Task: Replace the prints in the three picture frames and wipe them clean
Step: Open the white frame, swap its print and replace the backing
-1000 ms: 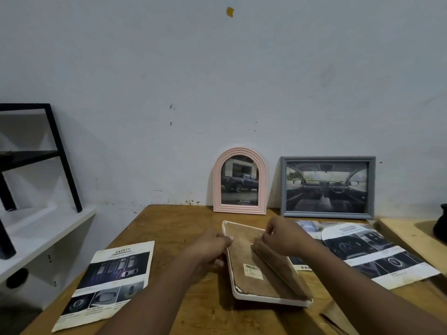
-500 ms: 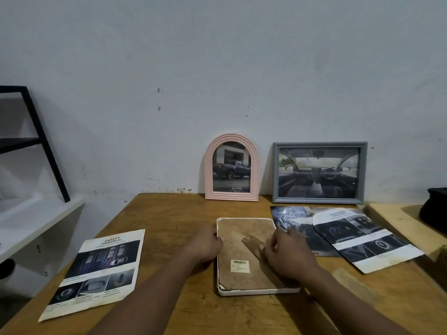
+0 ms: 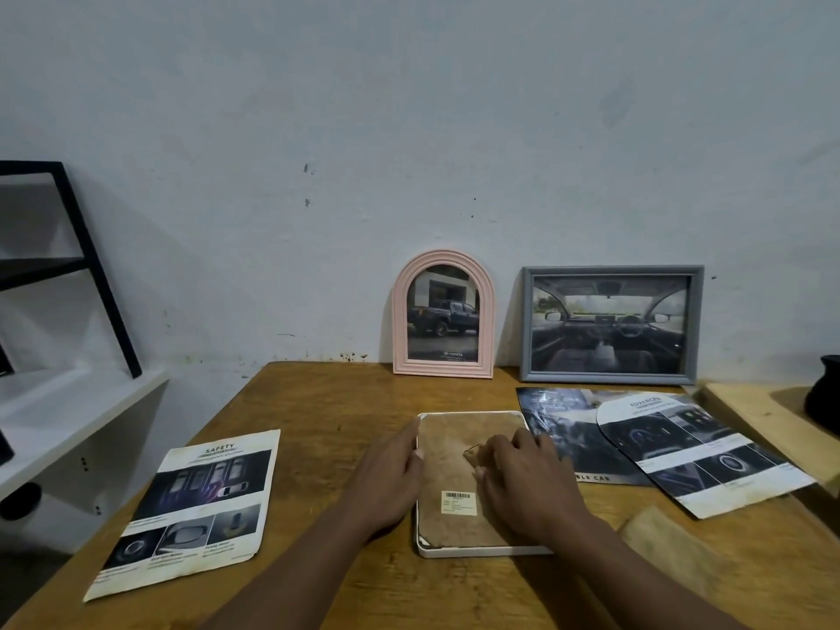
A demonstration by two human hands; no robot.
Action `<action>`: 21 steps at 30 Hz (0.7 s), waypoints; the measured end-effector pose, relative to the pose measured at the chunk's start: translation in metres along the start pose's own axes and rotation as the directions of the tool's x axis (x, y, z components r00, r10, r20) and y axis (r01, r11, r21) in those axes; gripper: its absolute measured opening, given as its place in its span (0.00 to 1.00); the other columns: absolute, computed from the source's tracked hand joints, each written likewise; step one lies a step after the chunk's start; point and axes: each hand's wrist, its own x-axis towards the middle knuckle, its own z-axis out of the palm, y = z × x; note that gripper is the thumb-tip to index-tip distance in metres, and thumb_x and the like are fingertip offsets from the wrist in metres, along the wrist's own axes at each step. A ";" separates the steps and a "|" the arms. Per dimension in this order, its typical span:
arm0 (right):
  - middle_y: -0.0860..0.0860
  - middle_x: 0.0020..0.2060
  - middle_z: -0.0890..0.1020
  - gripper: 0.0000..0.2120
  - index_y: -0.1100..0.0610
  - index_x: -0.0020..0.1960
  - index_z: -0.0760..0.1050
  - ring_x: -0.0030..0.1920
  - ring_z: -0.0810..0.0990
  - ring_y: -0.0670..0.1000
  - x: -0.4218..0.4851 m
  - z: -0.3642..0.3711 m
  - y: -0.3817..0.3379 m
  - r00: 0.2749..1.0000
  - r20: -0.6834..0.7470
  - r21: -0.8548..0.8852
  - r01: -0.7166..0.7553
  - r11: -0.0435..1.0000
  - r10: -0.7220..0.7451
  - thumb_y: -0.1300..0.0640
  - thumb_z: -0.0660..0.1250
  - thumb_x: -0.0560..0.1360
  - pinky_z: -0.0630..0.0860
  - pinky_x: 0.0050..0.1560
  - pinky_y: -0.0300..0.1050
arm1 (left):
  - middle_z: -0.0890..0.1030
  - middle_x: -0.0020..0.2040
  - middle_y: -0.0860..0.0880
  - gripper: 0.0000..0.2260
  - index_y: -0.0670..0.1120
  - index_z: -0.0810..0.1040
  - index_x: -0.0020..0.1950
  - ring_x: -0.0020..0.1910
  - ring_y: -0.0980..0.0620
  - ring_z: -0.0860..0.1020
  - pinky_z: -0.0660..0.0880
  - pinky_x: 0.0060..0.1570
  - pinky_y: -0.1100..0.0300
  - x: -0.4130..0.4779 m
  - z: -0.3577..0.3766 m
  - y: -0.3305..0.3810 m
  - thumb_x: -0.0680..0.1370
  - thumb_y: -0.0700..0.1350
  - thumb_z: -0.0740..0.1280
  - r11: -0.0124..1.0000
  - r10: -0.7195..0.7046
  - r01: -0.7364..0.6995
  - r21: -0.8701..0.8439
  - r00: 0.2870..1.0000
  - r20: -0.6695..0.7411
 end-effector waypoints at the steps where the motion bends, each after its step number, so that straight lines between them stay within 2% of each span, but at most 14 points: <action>1: 0.52 0.67 0.70 0.19 0.46 0.68 0.68 0.67 0.67 0.56 0.000 0.000 0.000 1.000 0.007 -0.004 0.000 1.000 0.000 0.40 0.54 0.81 0.68 0.66 0.59 | 0.76 0.66 0.57 0.21 0.58 0.62 0.79 0.62 0.59 0.72 0.70 0.62 0.59 -0.001 0.001 -0.004 0.85 0.48 0.56 1.000 0.012 -0.012 0.009 1.000 -0.004; 3: 0.53 0.67 0.70 0.20 0.45 0.70 0.67 0.67 0.67 0.56 0.001 0.000 -0.001 1.000 0.013 -0.006 -0.003 1.000 0.003 0.40 0.53 0.81 0.68 0.67 0.60 | 0.75 0.69 0.54 0.22 0.56 0.58 0.81 0.64 0.60 0.71 0.69 0.64 0.59 -0.001 0.005 -0.008 0.86 0.52 0.54 1.000 0.003 -0.003 0.016 1.000 -0.004; 6: 0.54 0.67 0.71 0.20 0.46 0.70 0.67 0.67 0.67 0.58 0.003 -0.001 -0.001 1.000 0.017 -0.007 -0.006 1.000 0.006 0.40 0.53 0.82 0.68 0.66 0.60 | 0.72 0.72 0.54 0.25 0.59 0.50 0.83 0.68 0.54 0.71 0.70 0.69 0.52 -0.002 0.011 -0.012 0.85 0.59 0.49 0.999 -0.007 0.007 0.054 1.000 -0.008; 9: 0.55 0.67 0.71 0.20 0.46 0.70 0.68 0.68 0.68 0.58 0.004 -0.002 -0.002 0.999 0.034 -0.028 0.000 1.000 0.001 0.40 0.52 0.82 0.70 0.66 0.60 | 0.74 0.70 0.53 0.27 0.61 0.46 0.83 0.66 0.52 0.74 0.72 0.66 0.50 -0.003 0.014 -0.017 0.84 0.63 0.45 0.994 -0.001 -0.001 0.110 1.000 0.015; 14: 0.55 0.67 0.72 0.21 0.47 0.70 0.68 0.68 0.68 0.59 0.004 -0.001 -0.003 0.999 0.040 -0.050 0.001 0.999 0.001 0.41 0.52 0.82 0.70 0.66 0.60 | 0.72 0.75 0.52 0.27 0.57 0.47 0.83 0.70 0.48 0.73 0.70 0.69 0.49 0.001 0.016 -0.021 0.84 0.62 0.45 0.991 -0.002 -0.001 0.137 1.000 0.024; 21: 0.55 0.66 0.72 0.21 0.47 0.70 0.69 0.67 0.68 0.58 0.004 -0.001 -0.003 0.999 0.036 -0.048 -0.004 0.999 0.005 0.41 0.51 0.82 0.71 0.65 0.60 | 0.74 0.73 0.52 0.28 0.55 0.50 0.83 0.66 0.48 0.76 0.73 0.65 0.47 0.007 0.021 -0.033 0.84 0.63 0.44 0.988 0.010 -0.011 0.154 1.000 0.008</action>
